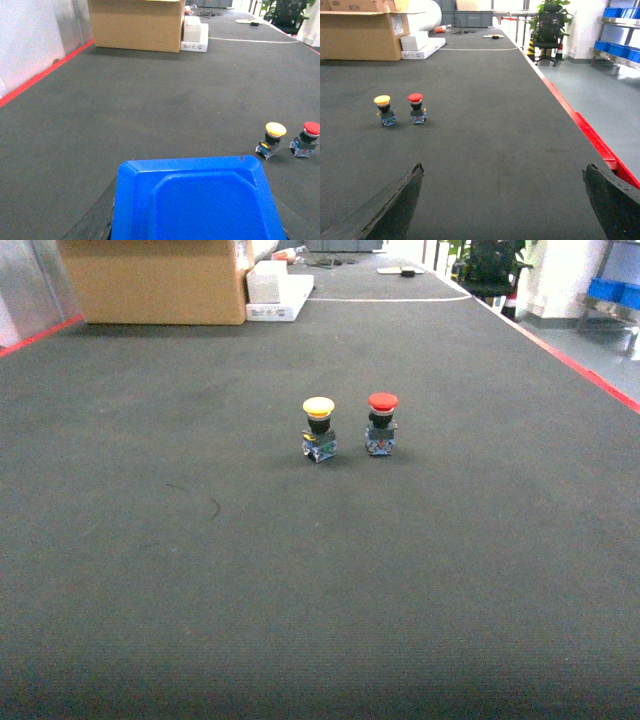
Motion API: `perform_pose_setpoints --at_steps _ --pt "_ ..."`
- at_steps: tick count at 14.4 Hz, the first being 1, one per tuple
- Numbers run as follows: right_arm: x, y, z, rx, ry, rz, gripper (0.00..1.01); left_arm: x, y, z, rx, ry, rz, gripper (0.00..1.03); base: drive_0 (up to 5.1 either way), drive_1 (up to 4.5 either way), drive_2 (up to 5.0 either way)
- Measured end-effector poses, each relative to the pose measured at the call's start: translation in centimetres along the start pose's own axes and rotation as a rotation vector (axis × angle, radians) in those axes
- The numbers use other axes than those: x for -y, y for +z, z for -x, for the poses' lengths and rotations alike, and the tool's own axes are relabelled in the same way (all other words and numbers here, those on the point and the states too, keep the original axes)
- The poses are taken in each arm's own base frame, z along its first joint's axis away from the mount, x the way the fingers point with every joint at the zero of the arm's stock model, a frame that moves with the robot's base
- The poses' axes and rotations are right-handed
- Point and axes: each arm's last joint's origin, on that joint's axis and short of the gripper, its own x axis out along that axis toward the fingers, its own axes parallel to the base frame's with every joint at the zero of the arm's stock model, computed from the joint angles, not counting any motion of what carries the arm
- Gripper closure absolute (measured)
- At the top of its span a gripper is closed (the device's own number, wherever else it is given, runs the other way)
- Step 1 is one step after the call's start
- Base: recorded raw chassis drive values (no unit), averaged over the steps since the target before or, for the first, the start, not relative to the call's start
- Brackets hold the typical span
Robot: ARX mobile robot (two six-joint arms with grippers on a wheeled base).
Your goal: Pick blue part to blue bin on bottom shelf
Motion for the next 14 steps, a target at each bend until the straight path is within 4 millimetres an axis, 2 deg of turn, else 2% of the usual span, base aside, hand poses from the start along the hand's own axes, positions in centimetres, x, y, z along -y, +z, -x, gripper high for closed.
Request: perform_pose_setpoints --at_steps 14 --pt "0.00 0.00 0.00 0.000 0.000 0.000 0.03 -0.07 0.00 0.09 0.003 0.004 0.003 0.59 -1.5 -1.48 -1.5"
